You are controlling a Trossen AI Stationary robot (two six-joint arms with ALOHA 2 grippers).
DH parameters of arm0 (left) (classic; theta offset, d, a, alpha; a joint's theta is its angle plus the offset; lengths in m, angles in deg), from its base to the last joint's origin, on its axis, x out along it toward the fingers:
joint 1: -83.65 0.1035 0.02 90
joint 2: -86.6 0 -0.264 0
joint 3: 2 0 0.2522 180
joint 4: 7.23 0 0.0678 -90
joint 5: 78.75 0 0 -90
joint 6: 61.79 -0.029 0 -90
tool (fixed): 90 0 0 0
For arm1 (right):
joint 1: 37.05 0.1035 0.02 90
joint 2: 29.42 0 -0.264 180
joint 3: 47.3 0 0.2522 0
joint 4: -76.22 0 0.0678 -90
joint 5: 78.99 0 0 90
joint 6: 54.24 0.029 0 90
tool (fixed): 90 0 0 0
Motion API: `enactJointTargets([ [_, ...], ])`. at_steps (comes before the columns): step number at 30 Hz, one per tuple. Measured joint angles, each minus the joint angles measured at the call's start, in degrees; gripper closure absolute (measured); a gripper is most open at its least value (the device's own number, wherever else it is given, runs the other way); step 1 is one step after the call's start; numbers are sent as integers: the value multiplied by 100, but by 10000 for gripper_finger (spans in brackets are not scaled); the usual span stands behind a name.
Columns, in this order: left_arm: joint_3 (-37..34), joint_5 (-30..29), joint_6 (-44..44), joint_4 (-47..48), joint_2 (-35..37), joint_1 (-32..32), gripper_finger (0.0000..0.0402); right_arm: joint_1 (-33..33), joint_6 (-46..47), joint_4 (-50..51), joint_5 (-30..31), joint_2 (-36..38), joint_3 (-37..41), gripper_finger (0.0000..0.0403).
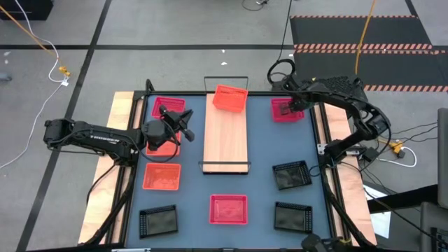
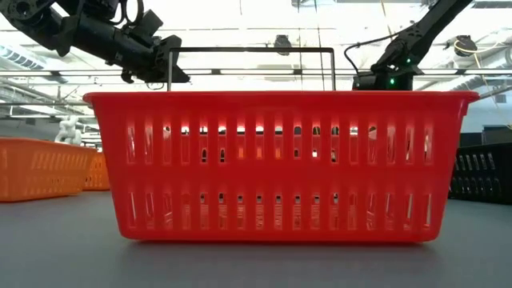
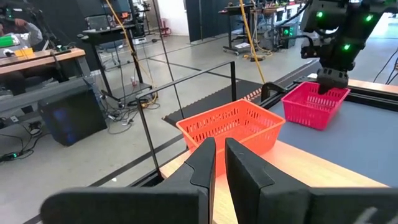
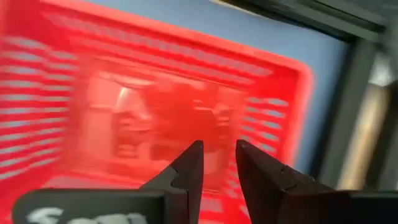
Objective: Stack baskets on shelf by color
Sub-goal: Put the top right red bin on the shelf
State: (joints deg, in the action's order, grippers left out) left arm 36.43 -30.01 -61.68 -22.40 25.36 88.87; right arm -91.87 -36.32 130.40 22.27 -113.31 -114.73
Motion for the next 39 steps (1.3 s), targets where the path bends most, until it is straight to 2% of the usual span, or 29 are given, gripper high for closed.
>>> enactJointTargets([
  [6, 0, 1, -2, -39, -1, -1, 364, 219, 340, -755, -830, 478, 0, 314],
  [11, 0, 1, -4, -117, -2, 1, 364, 820, 601, -1455, -381, 421, -4, 314],
  [17, 0, -2, -4, -127, -1, 2, 364, 1323, 952, -1648, -237, -34, -4, 313],
  [27, 0, -2, -135, -118, 0, 0, 364, 1371, 843, -1749, -76, -250, -2, 270],
  [32, 0, 1, -137, -116, -1, 1, 364, 1371, 691, -1756, -74, -188, -2, 267],
  [35, 0, -2, -138, -114, -2, 0, 364, 1326, 631, -1533, 395, 72, -7, 272],
  [39, 0, -2, -141, -110, -2, -1, 364, 1110, 399, -754, 1693, 459, -9, 275],
])
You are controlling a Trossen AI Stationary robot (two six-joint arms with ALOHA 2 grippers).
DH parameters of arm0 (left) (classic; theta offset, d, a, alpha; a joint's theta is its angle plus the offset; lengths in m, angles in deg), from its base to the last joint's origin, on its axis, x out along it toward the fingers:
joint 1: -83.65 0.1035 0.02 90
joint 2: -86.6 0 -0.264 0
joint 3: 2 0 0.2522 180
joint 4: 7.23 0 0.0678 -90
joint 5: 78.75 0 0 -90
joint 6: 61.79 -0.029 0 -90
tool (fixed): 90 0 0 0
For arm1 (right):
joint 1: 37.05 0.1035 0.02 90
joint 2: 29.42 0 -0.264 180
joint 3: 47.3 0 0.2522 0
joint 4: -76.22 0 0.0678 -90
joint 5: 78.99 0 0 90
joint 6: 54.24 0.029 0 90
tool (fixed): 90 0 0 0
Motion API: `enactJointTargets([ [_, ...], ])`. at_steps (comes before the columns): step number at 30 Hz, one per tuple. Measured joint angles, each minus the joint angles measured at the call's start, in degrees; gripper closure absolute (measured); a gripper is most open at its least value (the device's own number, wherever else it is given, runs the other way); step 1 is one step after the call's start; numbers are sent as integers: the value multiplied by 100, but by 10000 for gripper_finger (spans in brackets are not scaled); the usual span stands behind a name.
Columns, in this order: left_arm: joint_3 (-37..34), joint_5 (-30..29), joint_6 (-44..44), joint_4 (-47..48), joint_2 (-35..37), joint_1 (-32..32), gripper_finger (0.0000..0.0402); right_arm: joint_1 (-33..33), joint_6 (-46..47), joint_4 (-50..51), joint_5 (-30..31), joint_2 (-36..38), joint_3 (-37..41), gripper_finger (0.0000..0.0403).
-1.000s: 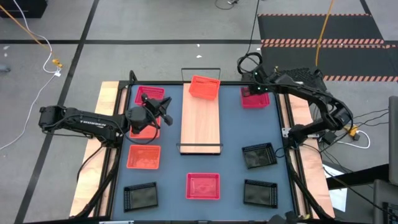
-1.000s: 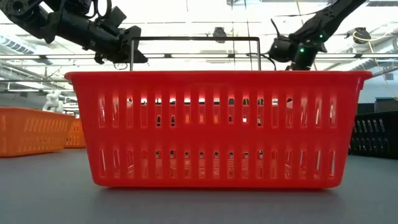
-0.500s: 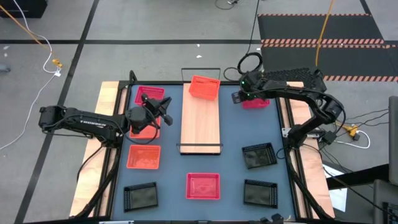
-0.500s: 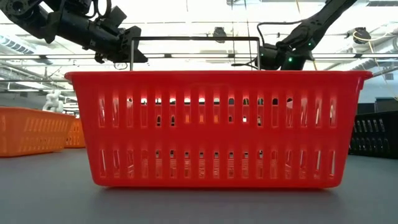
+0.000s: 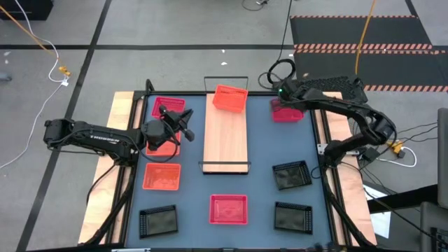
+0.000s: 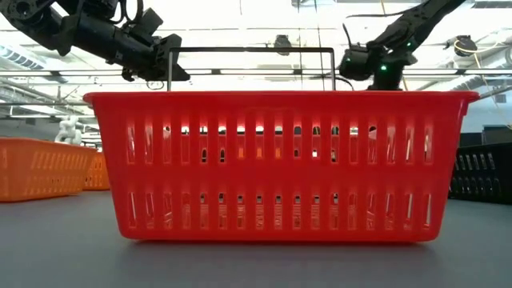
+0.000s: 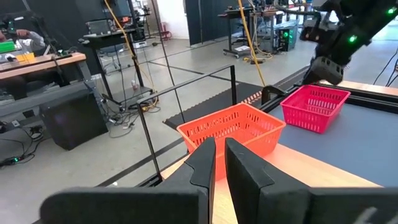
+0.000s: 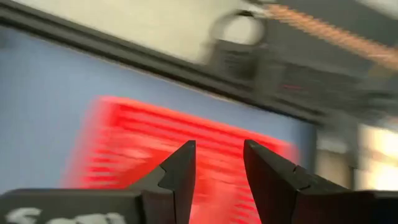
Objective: Stack baskets on shelf by color
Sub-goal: Put the top right red bin on the shelf
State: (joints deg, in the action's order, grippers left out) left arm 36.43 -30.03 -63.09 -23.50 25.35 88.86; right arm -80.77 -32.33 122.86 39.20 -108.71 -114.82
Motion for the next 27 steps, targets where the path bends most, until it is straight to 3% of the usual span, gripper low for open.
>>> enactJointTargets([
  [2, 0, 1, -7, -2, 1, 0, 364, -166, -14, 593, 358, 73, 0, 275],
  [7, 0, 0, 1, -2, 0, 0, 364, -515, 298, 1487, 319, -95, 73, 276],
  [12, 0, 2, 48, -10, 0, 0, 364, -633, 345, 1272, 287, -185, 257, 276],
  [17, 0, 0, 24, -13, 2, 2, 364, -730, 225, 835, -437, -200, 385, 276],
  [27, 0, 0, 8, -8, 0, 1, 364, -880, 353, 776, -568, -416, 393, 281],
])
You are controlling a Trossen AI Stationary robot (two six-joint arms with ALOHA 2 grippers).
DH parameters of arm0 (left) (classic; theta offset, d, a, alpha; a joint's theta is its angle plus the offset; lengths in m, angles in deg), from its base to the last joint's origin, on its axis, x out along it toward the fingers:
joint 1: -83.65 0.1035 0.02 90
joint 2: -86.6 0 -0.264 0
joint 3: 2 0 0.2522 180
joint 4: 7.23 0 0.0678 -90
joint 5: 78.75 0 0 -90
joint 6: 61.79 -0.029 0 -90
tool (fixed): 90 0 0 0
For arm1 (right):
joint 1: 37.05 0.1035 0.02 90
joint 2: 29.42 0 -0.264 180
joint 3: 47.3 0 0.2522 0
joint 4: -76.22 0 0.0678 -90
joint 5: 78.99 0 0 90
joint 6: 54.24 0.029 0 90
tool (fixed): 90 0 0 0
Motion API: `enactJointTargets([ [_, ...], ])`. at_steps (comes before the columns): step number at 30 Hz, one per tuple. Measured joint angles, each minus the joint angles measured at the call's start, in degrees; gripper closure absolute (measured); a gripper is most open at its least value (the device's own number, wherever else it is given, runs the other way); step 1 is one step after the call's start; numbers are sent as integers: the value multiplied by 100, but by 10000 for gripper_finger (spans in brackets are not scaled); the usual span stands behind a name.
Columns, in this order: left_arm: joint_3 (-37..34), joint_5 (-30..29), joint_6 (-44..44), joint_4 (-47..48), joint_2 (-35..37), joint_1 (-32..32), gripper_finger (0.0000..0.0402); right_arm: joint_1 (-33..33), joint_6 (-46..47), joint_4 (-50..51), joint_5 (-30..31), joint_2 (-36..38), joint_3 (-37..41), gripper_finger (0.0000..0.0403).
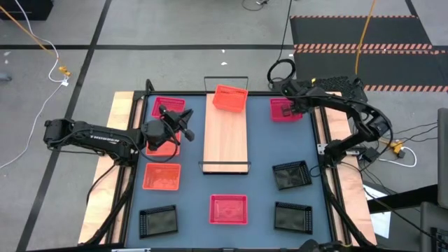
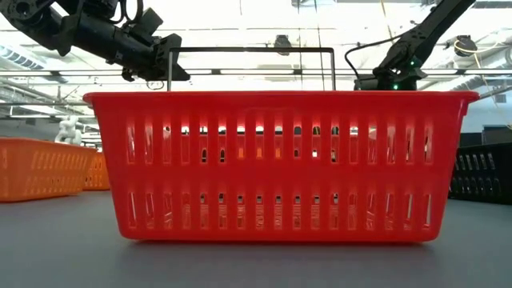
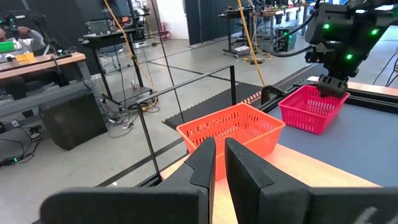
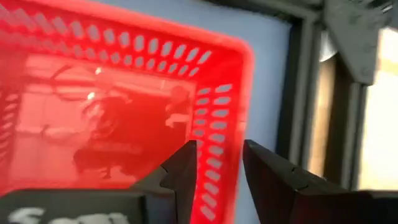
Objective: Stack baskets on shelf by color
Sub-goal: Put the top right red bin on the shelf
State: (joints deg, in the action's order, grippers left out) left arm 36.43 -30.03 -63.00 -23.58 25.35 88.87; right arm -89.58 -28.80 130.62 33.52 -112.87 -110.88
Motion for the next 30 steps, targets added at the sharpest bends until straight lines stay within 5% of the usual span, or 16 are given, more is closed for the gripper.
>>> enactJointTargets([
  [11, 0, 1, -1, 0, 1, 2, 364, 121, 37, 24, -331, 60, -4, 393],
  [30, 0, 2, 22, 0, 2, 2, 364, 2864, 2154, 316, -604, 2642, 0, 394],
])
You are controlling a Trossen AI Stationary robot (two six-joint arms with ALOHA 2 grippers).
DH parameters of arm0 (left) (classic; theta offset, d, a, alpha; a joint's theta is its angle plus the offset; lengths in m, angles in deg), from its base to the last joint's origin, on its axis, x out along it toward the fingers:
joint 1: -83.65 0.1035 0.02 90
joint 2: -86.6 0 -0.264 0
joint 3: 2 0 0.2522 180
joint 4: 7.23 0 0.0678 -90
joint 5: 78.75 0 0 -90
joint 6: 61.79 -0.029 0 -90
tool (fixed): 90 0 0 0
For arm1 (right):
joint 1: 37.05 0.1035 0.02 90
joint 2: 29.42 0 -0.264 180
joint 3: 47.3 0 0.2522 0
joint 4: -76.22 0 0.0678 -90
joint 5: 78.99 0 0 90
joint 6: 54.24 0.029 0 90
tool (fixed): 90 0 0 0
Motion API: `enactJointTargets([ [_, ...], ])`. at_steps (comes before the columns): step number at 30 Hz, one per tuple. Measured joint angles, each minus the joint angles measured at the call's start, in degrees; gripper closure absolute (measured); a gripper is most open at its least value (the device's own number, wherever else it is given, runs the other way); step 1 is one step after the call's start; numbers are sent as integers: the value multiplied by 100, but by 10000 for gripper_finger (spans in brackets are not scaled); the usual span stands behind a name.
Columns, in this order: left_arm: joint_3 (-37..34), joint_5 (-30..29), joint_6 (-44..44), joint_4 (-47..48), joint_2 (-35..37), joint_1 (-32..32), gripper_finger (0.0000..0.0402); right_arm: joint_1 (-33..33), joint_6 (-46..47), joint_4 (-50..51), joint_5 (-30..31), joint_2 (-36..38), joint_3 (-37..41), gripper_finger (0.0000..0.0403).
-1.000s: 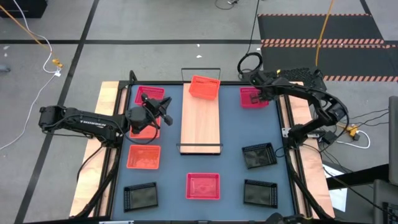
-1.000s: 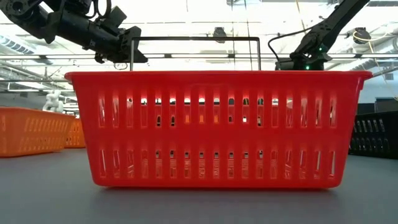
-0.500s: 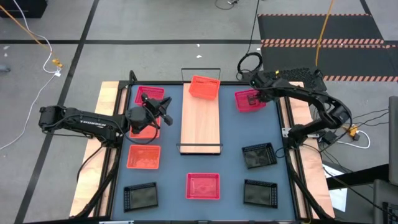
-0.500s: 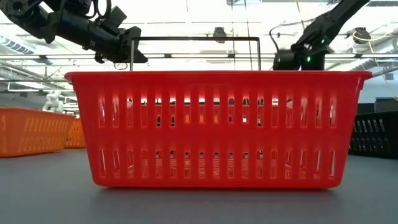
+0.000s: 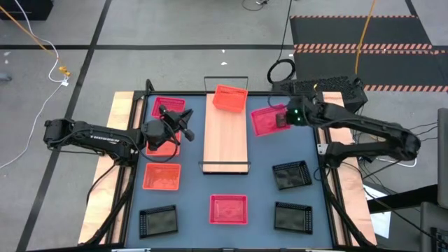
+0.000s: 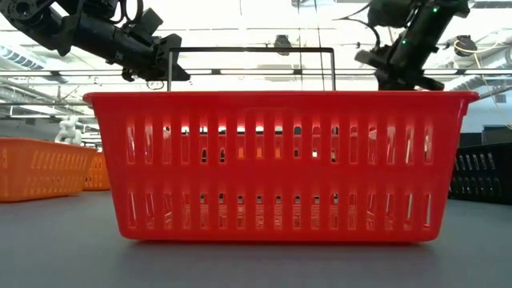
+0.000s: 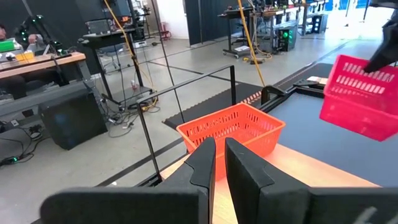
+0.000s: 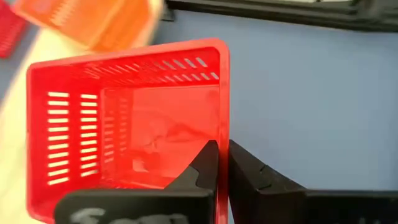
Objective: Stack baskets on shelf by color
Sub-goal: Put the top right red bin on the shelf
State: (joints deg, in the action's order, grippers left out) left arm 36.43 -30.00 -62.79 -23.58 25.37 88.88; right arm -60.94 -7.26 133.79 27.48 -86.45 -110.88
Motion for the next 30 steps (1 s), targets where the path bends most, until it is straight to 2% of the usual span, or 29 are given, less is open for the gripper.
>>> enactJointTargets([
  [4, 0, 0, 55, -5, -1, 0, 364, 552, 322, -640, 155, -375, 0, 394],
  [8, 0, -1, 70, -99, 0, 0, 364, 1040, 560, -1824, 476, -1107, 0, 394],
  [14, 0, 0, 7, -103, 0, -2, 364, 1241, 913, -3571, 427, -2292, 0, 394],
  [21, 0, 0, 2, 44, -2, -11, 364, 1144, 1413, -4194, -4, -2992, 0, 391],
  [30, 0, 26, 18, 37, 0, -11, 364, 1151, 1486, -4643, -9, -3089, 0, 390],
])
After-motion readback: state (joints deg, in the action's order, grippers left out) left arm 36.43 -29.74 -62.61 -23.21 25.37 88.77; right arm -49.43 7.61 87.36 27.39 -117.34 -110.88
